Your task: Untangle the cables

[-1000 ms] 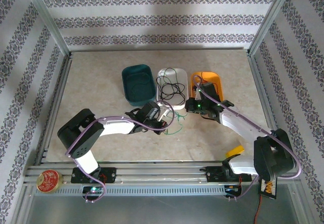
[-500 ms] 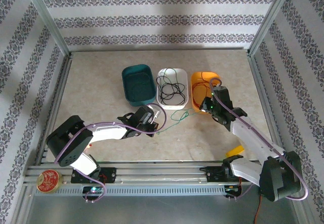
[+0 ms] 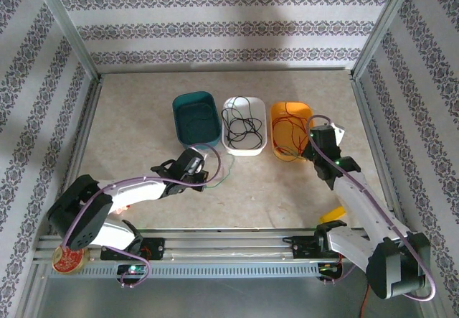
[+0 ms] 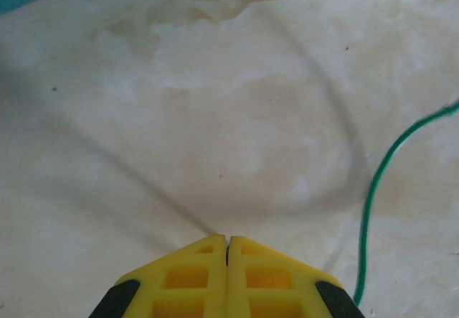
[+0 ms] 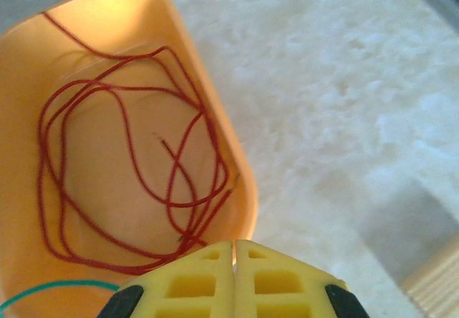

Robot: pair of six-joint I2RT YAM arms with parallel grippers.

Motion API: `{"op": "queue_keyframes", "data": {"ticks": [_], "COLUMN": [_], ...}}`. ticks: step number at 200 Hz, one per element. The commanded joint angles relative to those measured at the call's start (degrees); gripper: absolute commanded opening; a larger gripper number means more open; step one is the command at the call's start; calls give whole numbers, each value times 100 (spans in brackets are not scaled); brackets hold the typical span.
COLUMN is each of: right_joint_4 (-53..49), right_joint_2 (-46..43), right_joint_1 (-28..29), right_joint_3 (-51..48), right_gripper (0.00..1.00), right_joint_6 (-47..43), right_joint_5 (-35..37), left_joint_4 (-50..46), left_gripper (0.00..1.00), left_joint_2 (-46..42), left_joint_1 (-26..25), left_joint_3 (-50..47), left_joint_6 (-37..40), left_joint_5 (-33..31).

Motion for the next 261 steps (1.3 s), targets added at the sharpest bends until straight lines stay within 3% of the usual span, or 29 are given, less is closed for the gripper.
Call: {"op": "queue_keyframes", "data": {"ticks": [1, 34, 51, 74, 90, 147, 186, 227, 242, 261], "right_joint_4": [-144, 170, 257, 389, 503, 576, 484, 426, 380, 337], "right_joint_2": [-196, -416, -462, -441, -405, -330, -373, -513, -548, -611], "right_joint_1": [-138, -225, -224, -200, -101, 540, 828, 893, 901, 901], "right_joint_3": [133, -21, -90, -139, -120, 202, 407, 421, 426, 438], "right_gripper": [0, 0, 0, 0, 0, 1, 1, 1, 1, 2], "right_joint_6": [-218, -210, -109, -46, -72, -280, -488, -533, -566, -620], "right_joint_5": [404, -45, -179, -441, -585, -555, -600, -579, -615, -693], "left_joint_4": [-355, 164, 228, -76, -431, -1164, -1630, -1570, -1668, -1580], "left_gripper": [0, 0, 0, 0, 0, 0, 0, 0, 18, 52], "left_joint_2": [-253, -992, -1486, -1866, -1816, -347, 868, 1575, 1760, 1821], "left_joint_1": [92, 92, 109, 288, 571, 1712, 1907, 1933, 1934, 1929], "left_joint_3": [-82, -247, -165, 264, 744, 2138, 2987, 3491, 3653, 3672], "left_joint_6": [-32, 12, 12, -106, -310, -1192, -1819, -2325, -2505, -2555], "left_joint_5": [-162, 728, 894, 663, 129, -902, -1402, -1549, -1606, -1552]}}
